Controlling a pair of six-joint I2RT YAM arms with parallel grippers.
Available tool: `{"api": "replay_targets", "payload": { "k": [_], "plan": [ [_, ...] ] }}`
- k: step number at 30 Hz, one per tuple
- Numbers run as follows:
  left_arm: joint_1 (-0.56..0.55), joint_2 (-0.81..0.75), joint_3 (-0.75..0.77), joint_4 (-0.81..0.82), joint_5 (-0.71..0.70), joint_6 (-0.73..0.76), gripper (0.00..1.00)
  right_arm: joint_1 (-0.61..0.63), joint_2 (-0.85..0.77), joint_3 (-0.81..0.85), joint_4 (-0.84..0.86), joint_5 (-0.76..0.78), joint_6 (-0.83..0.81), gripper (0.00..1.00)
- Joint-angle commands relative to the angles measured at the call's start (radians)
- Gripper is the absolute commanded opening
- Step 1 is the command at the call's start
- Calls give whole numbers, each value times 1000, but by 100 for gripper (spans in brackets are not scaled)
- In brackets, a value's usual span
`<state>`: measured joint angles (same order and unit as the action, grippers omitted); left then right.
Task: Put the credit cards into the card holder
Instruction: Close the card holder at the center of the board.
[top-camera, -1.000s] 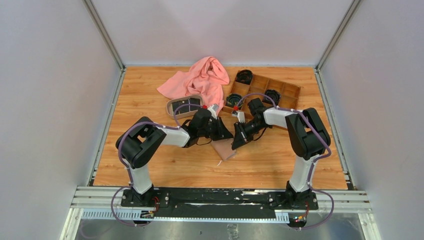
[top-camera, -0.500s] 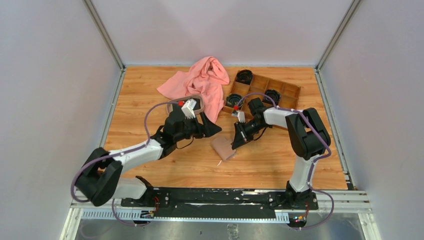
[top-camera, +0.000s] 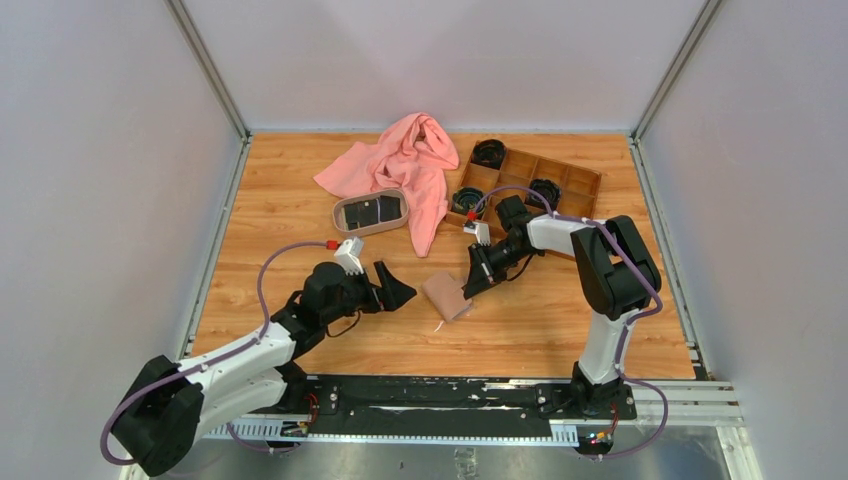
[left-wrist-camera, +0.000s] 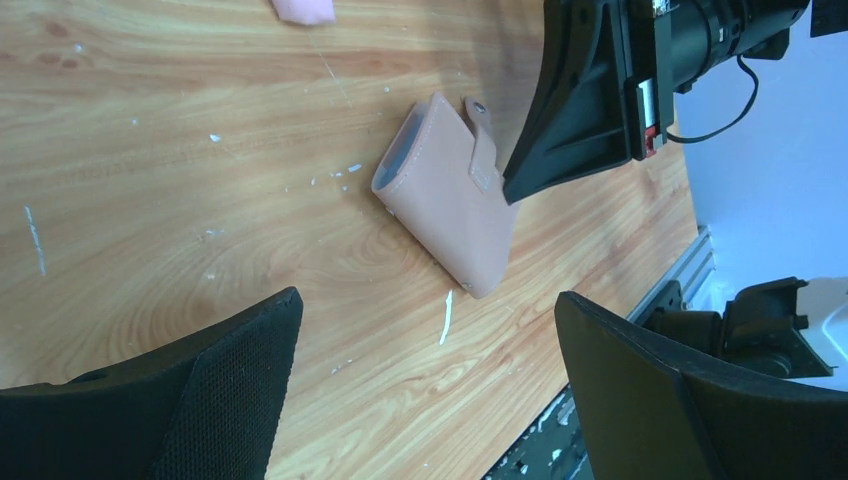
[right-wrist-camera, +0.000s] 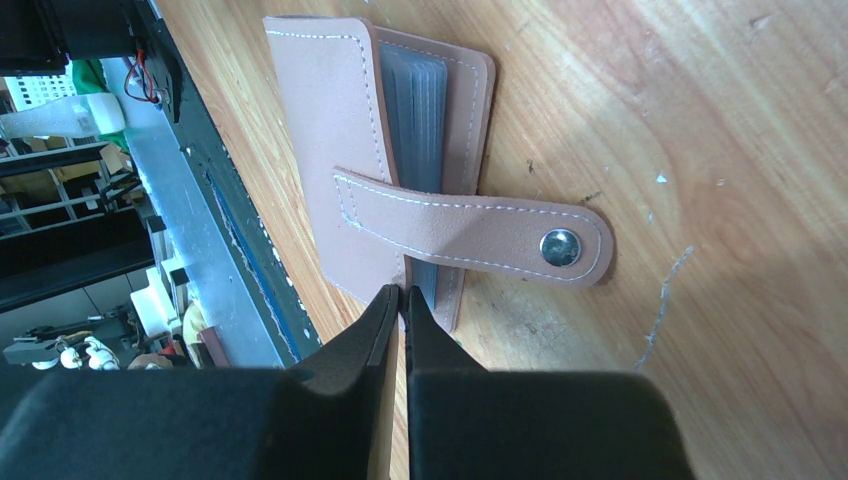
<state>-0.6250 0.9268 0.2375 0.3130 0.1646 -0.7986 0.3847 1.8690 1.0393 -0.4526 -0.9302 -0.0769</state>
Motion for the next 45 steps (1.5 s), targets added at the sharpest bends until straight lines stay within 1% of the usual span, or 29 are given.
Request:
{"api": "replay_targets", "payload": {
  "k": [1,4,11,20,22,24,29,33,36,40,43,45],
  "plan": [
    [2,8,-21,28,10,-52,100,12,41,5,-4,110,-35,5],
    [2,55,-44,112,30,-101,99,12,45,7,-7,107,-38,6],
    [0,265,-49,329,86,-188,96,13,51,10,-11,106,-40,6],
    [-35,424,9,351,42,-218,96,14,56,12,-15,108,-41,6],
    [-44,480,12,395,44,-238,96,13,56,13,-15,107,-41,6],
    [-50,550,16,477,55,-272,93,15,58,13,-15,106,-43,6],
    [-56,767,27,765,79,-374,85,15,59,14,-18,106,-44,5],
    [-56,955,33,960,103,-435,72,15,61,14,-20,103,-44,6],
    [-56,1069,52,1070,129,-474,66,15,66,19,-25,100,-46,6],
    [-56,1154,67,1158,141,-500,60,15,66,19,-28,99,-50,6],
    [-56,1162,78,1139,144,-480,54,14,68,21,-29,97,-49,6],
    [-58,1156,92,1110,151,-460,47,15,69,21,-29,96,-49,6]
  ]
}}
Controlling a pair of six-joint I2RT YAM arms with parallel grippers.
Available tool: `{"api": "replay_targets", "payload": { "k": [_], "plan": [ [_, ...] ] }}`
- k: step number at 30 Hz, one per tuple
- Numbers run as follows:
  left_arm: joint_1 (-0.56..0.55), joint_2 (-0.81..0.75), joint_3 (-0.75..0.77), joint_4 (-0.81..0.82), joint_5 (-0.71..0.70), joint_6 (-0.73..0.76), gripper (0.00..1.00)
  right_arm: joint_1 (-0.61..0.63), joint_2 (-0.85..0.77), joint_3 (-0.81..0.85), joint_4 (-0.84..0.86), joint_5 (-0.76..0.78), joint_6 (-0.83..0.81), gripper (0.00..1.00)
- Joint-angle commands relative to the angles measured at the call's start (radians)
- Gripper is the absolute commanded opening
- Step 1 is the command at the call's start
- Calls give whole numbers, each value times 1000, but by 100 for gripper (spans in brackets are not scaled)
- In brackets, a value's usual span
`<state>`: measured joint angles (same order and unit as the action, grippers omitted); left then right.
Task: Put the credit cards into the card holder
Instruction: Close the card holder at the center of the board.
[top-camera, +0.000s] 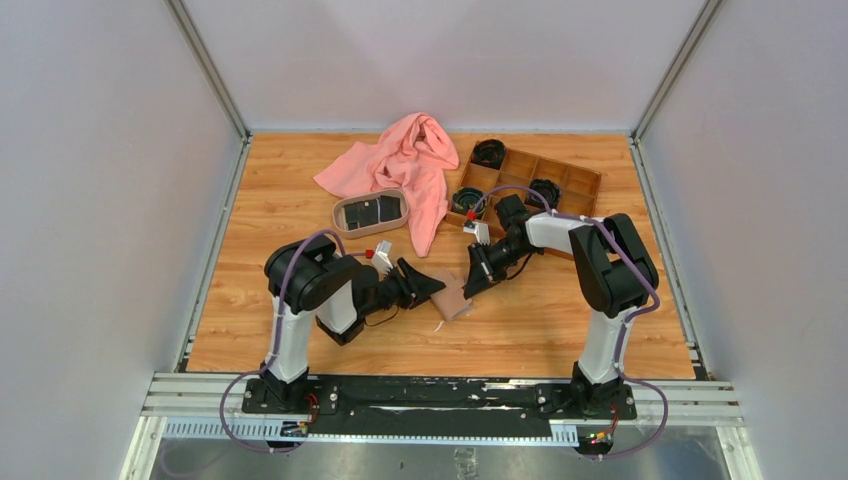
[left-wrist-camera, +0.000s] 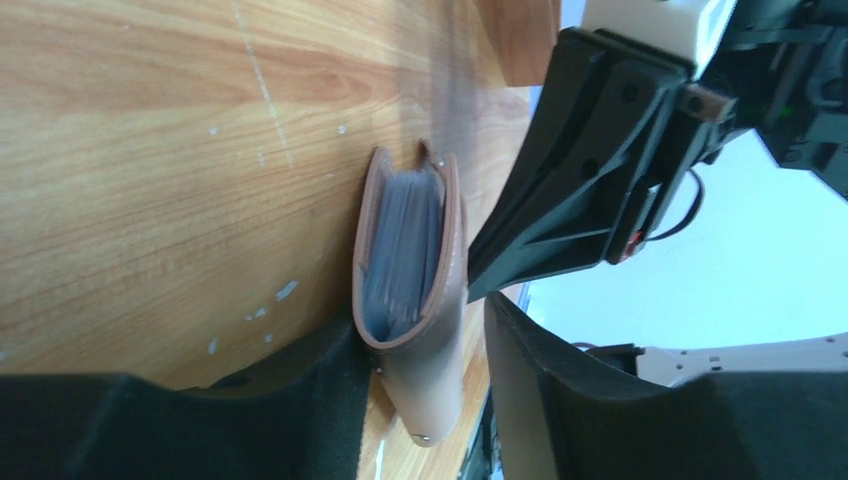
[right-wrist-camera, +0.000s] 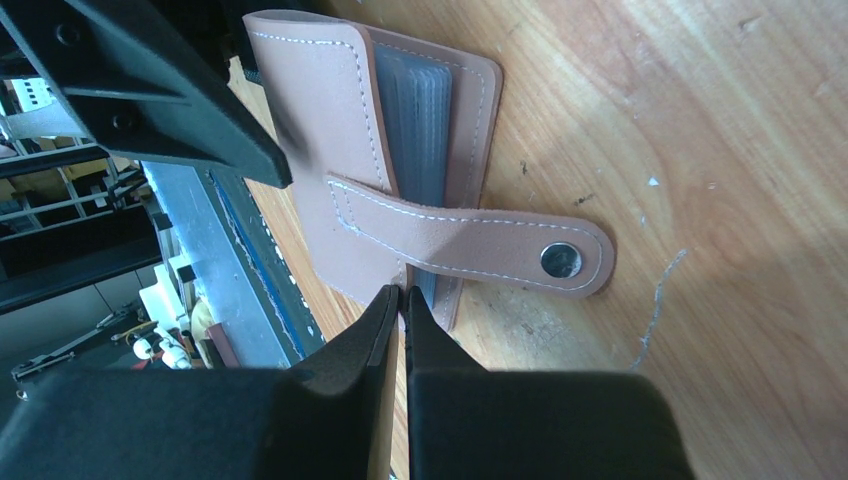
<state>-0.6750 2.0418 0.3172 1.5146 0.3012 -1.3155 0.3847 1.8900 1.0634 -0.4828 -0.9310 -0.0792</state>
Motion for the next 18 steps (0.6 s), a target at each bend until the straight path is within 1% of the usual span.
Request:
{"api": "replay_targets", "payload": {
  "k": [1,4,8,9,12,13,15,18],
  "plan": [
    [-9,37,22,-111,17,66,43,16,46,-3,1,97,-48,6],
    [-15,25,42,-162,24,97,35,16,43,-2,0,95,-49,6],
    [-17,15,47,-184,24,135,17,15,38,3,-8,83,-57,6],
    [-17,9,45,-191,24,147,14,16,37,4,-10,77,-62,7],
    [-17,-28,39,-221,23,202,11,13,26,20,-37,52,-87,11],
    [-17,-47,32,-226,21,226,9,12,20,27,-50,40,-103,13],
    [-17,-101,13,-237,14,281,4,5,-5,42,-81,15,-137,24],
    [-17,-216,10,-348,11,380,1,-16,-57,64,-137,-21,-209,38]
  ]
}}
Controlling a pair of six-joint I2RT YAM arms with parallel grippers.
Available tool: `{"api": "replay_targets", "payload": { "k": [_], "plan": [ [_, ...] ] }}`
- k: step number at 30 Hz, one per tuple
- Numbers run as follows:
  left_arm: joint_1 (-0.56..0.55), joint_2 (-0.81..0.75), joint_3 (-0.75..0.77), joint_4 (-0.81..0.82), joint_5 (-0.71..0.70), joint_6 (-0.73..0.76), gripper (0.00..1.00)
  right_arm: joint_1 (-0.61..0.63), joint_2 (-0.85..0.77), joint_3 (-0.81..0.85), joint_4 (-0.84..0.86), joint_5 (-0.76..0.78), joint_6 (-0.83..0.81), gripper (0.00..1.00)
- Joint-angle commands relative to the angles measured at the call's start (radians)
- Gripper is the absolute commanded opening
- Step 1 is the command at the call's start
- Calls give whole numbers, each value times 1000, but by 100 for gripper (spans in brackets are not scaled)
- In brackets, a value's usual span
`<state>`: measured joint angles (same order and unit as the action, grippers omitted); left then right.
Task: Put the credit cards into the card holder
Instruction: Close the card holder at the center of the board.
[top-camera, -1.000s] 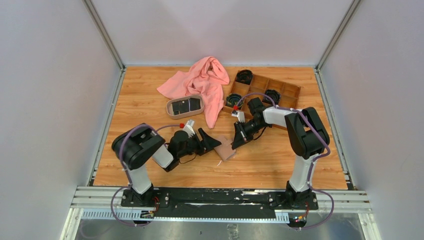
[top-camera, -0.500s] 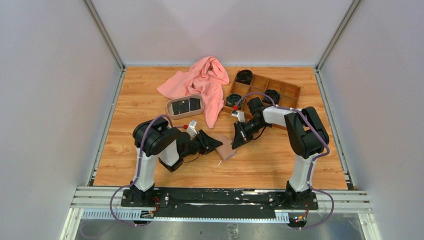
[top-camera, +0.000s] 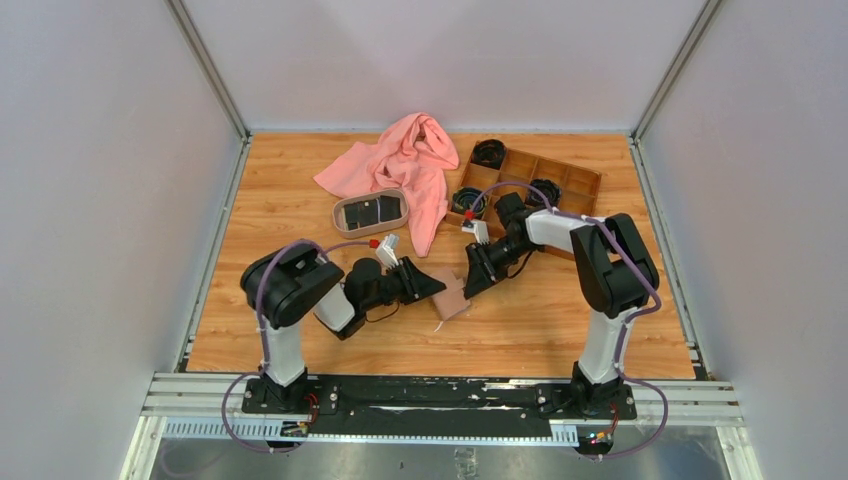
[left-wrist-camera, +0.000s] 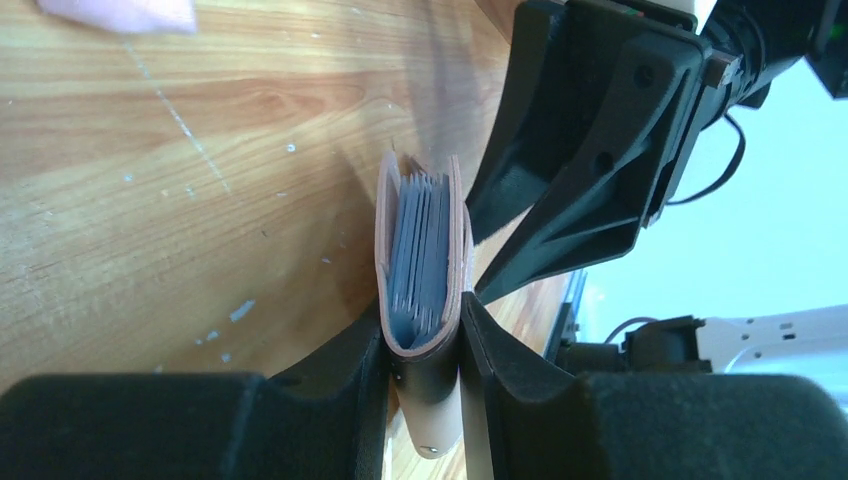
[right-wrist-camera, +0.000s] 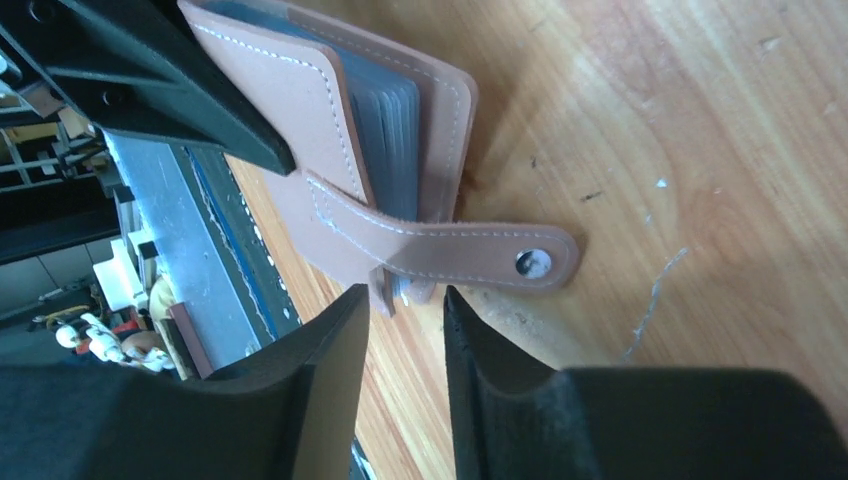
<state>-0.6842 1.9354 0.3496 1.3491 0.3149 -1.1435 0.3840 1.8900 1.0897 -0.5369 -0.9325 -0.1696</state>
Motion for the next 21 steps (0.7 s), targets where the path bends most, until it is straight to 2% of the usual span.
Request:
{"api": "replay_targets", "payload": {
  "k": [1,3,6,12,17,21],
  "plan": [
    [-10,-156,-17,-269,-6,247,1,-24,-78,42,-103,-31,-148,41],
    [-18,-257,0,-397,-18,346,0,-40,-114,55,-157,-61,-237,45],
    [-31,-406,26,-562,-37,463,0,-78,-153,103,-290,-90,-384,45],
    [-99,-669,148,-928,-125,752,0,-213,-307,114,-383,-141,-505,46],
    [-220,-749,278,-1166,-304,1028,0,-318,-396,106,-382,-160,-509,46],
    [-376,-744,332,-1218,-582,1282,0,-391,-393,99,-383,-208,-503,46]
  ]
}}
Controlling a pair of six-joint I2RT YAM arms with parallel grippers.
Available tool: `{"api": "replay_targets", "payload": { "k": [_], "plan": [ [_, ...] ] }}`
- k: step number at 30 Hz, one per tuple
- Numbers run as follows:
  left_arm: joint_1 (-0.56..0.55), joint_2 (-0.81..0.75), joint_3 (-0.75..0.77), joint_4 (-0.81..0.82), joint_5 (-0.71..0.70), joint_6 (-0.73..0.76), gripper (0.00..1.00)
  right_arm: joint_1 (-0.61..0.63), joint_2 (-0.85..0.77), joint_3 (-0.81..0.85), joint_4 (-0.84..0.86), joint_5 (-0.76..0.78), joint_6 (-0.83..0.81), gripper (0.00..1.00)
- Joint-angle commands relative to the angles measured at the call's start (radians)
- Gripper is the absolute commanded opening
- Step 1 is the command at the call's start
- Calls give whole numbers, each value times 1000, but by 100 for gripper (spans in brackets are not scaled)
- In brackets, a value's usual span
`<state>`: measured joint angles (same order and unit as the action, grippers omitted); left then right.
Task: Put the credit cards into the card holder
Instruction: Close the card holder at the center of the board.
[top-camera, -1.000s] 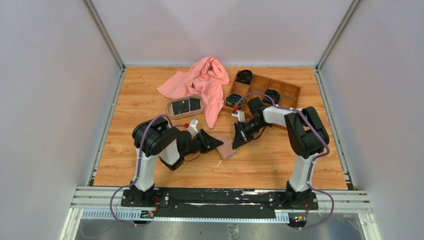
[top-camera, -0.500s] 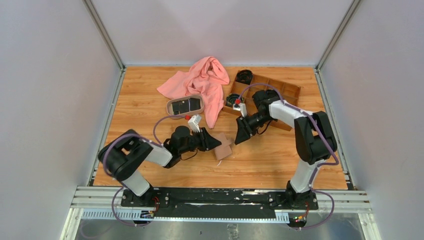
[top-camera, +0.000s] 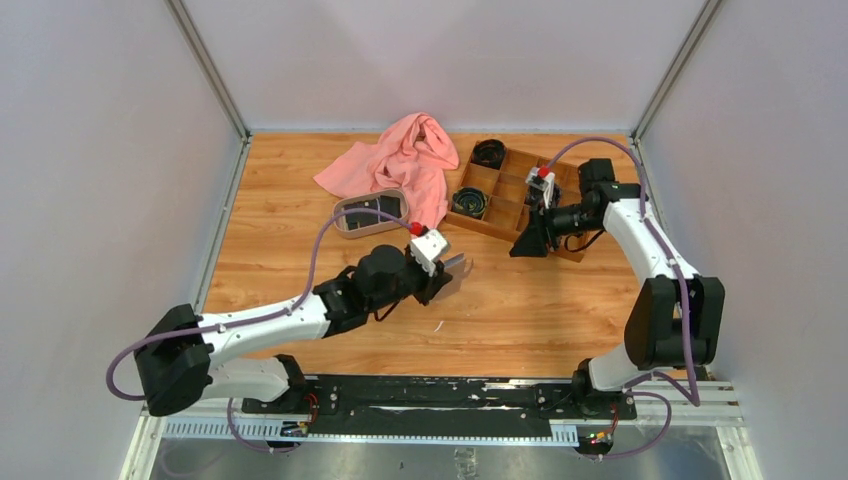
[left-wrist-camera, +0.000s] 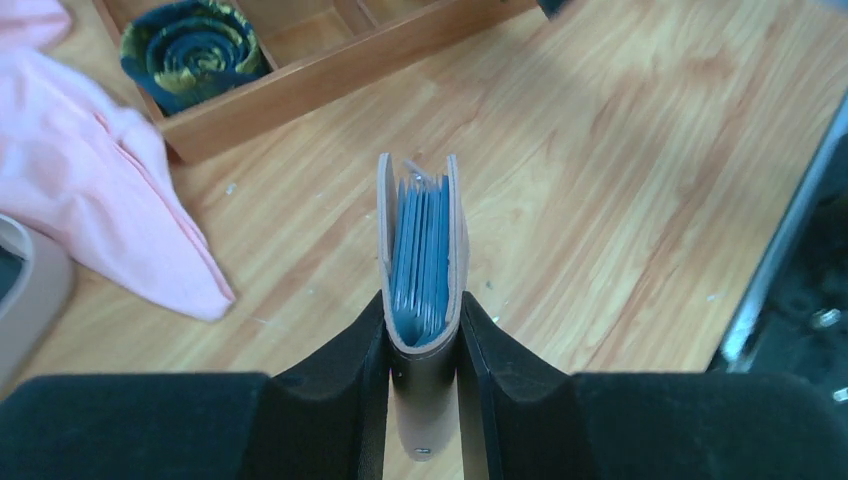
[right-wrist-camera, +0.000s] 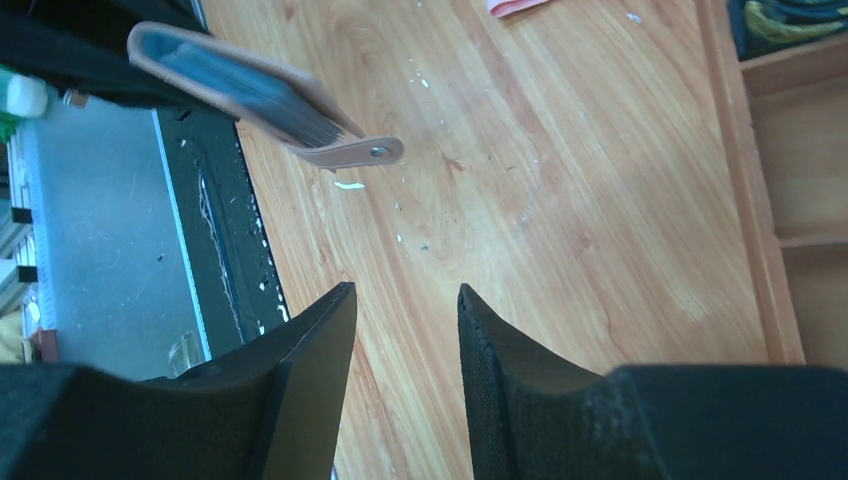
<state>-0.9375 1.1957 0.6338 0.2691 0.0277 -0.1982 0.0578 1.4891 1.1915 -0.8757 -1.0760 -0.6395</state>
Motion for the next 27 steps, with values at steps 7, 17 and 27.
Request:
{"api": "replay_targets", "payload": {
  "k": [7,17,27],
  "plan": [
    [-385,189,88,-29,-735,676,0,-113,16,-6,-43,-73,-31,45],
    [-548,577,158,209,-1030,877,0,-115,22,-7,-43,-68,-30,44],
    [-593,782,237,247,-1112,921,0,-116,23,-9,-44,-68,-29,44]
  ]
}}
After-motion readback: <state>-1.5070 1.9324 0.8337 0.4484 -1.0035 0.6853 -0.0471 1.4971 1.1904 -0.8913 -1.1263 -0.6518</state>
